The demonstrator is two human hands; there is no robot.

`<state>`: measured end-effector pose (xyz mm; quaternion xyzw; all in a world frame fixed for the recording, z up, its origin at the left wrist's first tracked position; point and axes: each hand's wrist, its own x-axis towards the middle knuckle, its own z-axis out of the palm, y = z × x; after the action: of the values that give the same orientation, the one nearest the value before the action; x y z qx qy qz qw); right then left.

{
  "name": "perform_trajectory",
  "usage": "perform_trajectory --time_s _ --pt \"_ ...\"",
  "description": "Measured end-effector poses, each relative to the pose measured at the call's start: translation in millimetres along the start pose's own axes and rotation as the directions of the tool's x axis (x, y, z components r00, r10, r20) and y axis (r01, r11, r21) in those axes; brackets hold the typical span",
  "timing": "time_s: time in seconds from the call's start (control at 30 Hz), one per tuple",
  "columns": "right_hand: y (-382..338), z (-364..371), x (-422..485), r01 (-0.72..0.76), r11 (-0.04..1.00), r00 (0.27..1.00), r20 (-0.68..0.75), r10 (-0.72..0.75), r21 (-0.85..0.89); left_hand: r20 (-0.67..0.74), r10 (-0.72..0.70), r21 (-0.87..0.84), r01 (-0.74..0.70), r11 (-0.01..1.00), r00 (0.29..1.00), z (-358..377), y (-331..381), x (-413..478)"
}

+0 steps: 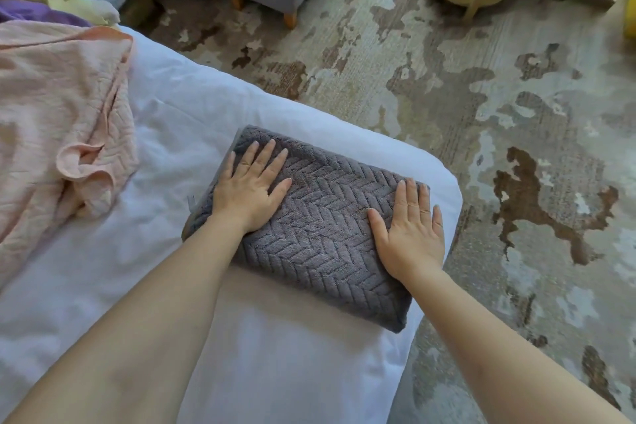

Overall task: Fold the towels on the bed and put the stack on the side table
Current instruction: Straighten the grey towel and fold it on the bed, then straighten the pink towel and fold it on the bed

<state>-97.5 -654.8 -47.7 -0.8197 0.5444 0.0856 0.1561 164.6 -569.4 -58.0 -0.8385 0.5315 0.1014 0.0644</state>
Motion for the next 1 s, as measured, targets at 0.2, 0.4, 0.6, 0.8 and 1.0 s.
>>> perform_trajectory --time_s 0.2,0.4,0.6,0.8,1.0 --pt "-28.4 -11.8 -33.6 0.228 0.973 0.963 -0.154 -0.220 0.035 -0.206 0.083 -0.066 -0.099 0.993 0.975 -9.2 -4.3 -56.2" --pt "-28.4 22.8 -61.4 0.281 0.952 0.956 -0.049 -0.288 -0.120 -0.108 -0.010 -0.017 0.008 1.000 0.994 24.0 -22.2 -93.2" --pt "-0.1 17.1 -87.3 0.199 0.976 0.978 -0.036 -0.203 -0.093 -0.054 -0.185 -0.068 0.181 0.981 0.981 30.5 -48.4 -126.0" --pt "-24.4 -1.7 -124.1 0.380 0.920 0.914 -0.191 -0.358 0.094 -0.124 -0.274 -0.312 0.225 0.923 0.954 18.1 -67.7 -206.4" --pt "-95.3 -5.3 -165.8 0.639 0.759 0.764 -0.222 -0.606 0.127 -0.221 -0.444 -0.446 0.315 0.838 0.869 3.1 -112.1 -305.4"
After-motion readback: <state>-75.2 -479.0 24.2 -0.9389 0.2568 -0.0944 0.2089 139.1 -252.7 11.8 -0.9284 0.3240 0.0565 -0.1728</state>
